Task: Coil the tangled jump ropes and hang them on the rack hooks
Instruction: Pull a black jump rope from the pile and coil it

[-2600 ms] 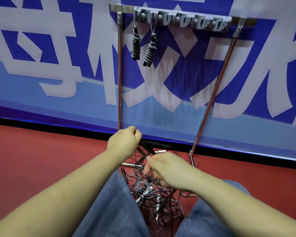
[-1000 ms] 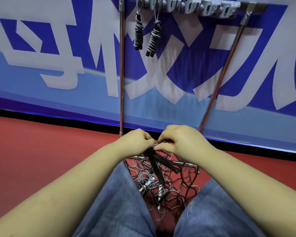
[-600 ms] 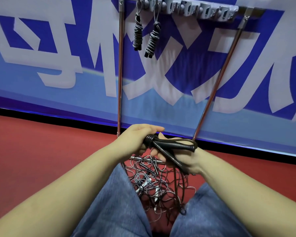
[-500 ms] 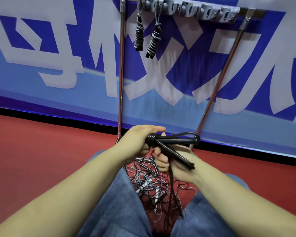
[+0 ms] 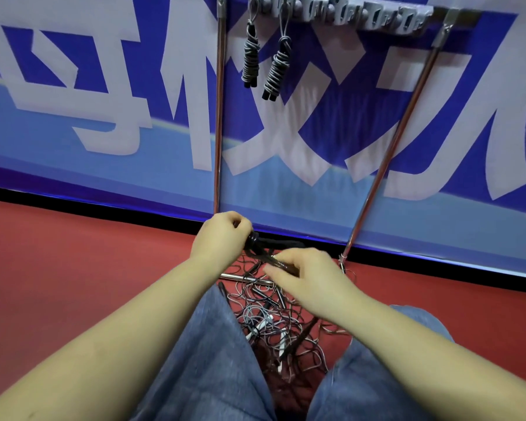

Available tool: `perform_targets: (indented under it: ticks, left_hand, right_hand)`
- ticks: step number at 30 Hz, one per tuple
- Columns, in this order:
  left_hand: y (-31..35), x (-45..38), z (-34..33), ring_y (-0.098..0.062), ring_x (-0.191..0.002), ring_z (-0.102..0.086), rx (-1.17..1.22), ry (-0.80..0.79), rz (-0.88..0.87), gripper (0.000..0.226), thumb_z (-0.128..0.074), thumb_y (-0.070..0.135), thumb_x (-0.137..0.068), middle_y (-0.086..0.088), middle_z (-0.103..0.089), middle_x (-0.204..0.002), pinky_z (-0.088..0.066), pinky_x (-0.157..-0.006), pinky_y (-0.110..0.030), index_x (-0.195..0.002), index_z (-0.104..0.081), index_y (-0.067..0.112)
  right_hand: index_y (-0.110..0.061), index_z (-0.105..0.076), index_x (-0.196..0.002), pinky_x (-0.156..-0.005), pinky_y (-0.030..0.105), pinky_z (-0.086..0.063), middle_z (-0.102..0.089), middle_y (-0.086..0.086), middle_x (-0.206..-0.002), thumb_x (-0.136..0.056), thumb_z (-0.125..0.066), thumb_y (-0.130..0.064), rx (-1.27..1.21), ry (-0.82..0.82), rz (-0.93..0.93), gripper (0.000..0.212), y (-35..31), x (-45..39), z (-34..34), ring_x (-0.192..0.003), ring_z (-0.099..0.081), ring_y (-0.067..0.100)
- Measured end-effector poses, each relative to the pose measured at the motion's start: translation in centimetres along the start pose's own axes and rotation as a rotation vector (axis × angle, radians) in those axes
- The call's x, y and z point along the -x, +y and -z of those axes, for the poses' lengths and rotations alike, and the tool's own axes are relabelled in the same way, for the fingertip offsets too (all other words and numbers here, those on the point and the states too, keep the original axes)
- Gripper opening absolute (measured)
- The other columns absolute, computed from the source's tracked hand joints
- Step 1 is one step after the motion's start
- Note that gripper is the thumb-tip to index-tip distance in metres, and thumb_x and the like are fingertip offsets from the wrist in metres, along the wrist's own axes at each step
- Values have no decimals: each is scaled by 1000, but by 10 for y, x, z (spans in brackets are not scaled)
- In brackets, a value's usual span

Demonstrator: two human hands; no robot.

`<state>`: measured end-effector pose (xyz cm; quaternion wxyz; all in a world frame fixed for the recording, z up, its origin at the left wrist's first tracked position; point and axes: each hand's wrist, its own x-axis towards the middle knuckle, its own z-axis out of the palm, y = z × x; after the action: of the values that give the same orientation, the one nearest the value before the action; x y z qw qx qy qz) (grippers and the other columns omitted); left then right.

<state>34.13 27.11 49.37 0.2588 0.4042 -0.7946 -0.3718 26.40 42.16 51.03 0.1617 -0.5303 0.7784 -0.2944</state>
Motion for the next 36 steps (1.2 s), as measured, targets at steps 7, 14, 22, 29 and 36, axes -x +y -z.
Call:
perform_targets:
  ticks: [7, 14, 22, 29, 36]
  left_hand:
    - [3, 13, 5, 0, -47, -52, 168, -305, -103, 26, -50, 8, -91, 6, -64, -62, -40, -51, -16, -77, -71, 15]
    - [22, 25, 13, -11, -38, -29, 446, -493, -98, 34, -44, 7, -94, -3, -43, -50, -21, -38, -17, -67, -63, 14]
    - [34, 26, -5, -9, -35, -10, 812, -379, 203, 29, -42, 12, -89, 4, -16, -39, -8, -41, -15, -60, -48, 13]
    - [23, 15, -10, -11, -41, -32, 423, 14, 69, 31, -48, 11, -87, 6, -42, -44, -26, -41, -24, -58, -58, 17]
    - [0, 4, -5, -23, -62, -46, 64, -18, -5, 23, -49, 21, -88, -8, -58, -67, -36, -58, -30, -77, -65, 9]
  right_hand:
    - [-30, -69, -104, -84, 33, -46, -66, -6, -98, -91, -52, -45, 376, 68, 78, 26, 10, -17, 40, -97, -58, 13]
    - [-21, -61, -56, -53, 25, -29, -55, -8, -54, -90, -54, -41, -456, -329, -243, 40, 23, -15, 43, -53, -40, 12]
    - [-13, -52, -63, -31, 15, -20, -36, -5, -45, -94, -37, -24, -1537, -248, -473, 36, 7, -12, -3, -31, -24, 4]
    - [-11, -61, -70, -38, 18, -33, -43, -3, -43, -102, -34, -33, -709, -41, -399, 47, 4, 0, -21, -31, -39, 9]
    - [-25, -67, -81, -61, 29, -41, -61, -5, -67, -87, -62, -38, 205, -11, -22, 15, 1, 4, 13, -63, -56, 11]
